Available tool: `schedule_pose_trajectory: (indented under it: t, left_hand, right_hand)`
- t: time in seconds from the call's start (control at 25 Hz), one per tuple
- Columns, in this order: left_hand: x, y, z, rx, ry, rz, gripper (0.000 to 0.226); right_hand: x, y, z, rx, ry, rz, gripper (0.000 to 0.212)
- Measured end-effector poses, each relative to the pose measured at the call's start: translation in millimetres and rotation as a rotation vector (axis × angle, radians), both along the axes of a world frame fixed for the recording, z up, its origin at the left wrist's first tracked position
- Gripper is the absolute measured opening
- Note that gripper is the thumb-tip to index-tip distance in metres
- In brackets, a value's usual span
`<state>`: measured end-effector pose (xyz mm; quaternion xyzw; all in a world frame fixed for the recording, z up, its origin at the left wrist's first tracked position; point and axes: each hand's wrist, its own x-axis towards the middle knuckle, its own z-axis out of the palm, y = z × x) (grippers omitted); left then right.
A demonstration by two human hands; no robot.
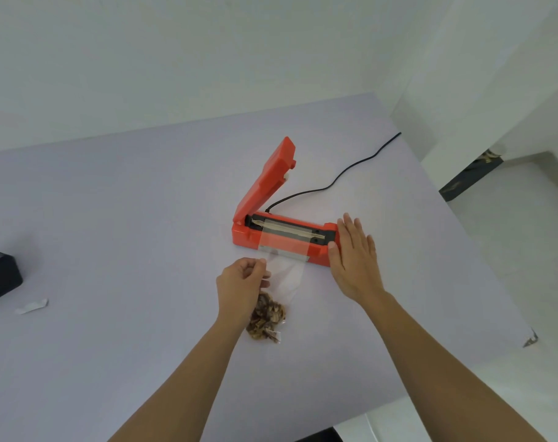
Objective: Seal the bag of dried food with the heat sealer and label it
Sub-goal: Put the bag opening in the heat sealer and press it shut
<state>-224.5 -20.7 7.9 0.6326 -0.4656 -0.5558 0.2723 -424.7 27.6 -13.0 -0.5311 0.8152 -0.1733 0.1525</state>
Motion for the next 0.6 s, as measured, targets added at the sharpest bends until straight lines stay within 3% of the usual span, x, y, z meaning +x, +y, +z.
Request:
schedule_pose_trajectory:
  t: [0.16,0.28,0.36,0.48,0.6]
  left_hand:
    - [1,-2,0,0.022,-0.004,-0.014,0.015]
    - [0,-2,-2,0.029,-0.008,-0.02,0.015]
    - [0,-3,-3,0.032,-0.009,-0.017,0.015]
    - [1,-3,-4,0.036,-0.007,-0.013,0.016]
    - [2,-3,-5,0.04,-0.008,-0.012,0.017]
  right_hand:
    - [-2,-32,56,-0.483,-0.179,-0.115,0.043]
    - [5,-60,112,-0.701,-0.231,0.018,0.035]
    - [15,-71,140,-0.733,-0.182,0.216,0.036]
    - [28,-77,156,-0.602,-0.072,0.484,0.039]
    - [33,-79,156,-0.462,-0.022,0.531,0.039]
